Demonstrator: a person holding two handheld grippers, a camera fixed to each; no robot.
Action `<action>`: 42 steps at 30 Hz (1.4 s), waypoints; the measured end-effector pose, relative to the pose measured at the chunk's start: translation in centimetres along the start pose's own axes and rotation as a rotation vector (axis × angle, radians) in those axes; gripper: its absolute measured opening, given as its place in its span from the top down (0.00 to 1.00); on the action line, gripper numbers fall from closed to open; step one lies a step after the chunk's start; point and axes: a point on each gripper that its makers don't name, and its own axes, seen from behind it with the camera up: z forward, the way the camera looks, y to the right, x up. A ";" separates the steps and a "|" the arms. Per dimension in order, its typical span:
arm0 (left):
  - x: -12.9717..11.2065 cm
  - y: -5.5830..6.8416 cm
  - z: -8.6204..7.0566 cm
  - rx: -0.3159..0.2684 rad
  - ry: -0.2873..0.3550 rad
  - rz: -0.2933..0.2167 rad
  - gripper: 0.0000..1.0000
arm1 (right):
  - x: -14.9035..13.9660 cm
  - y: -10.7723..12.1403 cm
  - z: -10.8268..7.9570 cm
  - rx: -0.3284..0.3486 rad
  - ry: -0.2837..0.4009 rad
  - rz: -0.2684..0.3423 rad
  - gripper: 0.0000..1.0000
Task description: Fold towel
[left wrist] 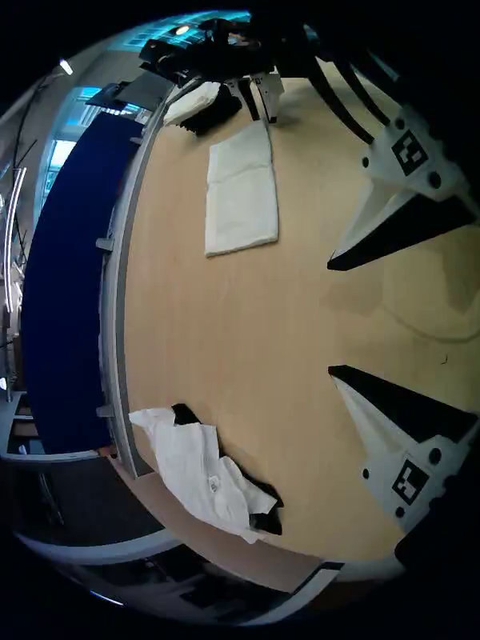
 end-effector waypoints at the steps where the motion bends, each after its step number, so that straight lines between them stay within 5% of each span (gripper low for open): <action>1: -0.1 0.0 0.0 0.000 -0.001 0.000 0.13 | -0.1 0.1 0.1 -0.003 0.000 0.001 0.27; 13: -0.2 0.5 0.0 -0.005 -0.004 -0.004 0.13 | -0.4 0.4 0.4 -0.016 -0.008 -0.013 0.72; 22: -0.5 0.6 0.0 -0.008 -0.008 -0.004 0.13 | -0.3 0.1 0.5 -0.012 -0.004 -0.018 0.76; 30: -0.7 1.0 0.2 -0.013 -0.011 -0.001 0.13 | -0.2 0.3 0.7 -0.021 -0.002 -0.026 0.94; 42: -0.5 1.0 0.2 -0.016 -0.012 -0.009 0.13 | 1.0 0.9 0.3 -0.028 0.016 -0.012 0.97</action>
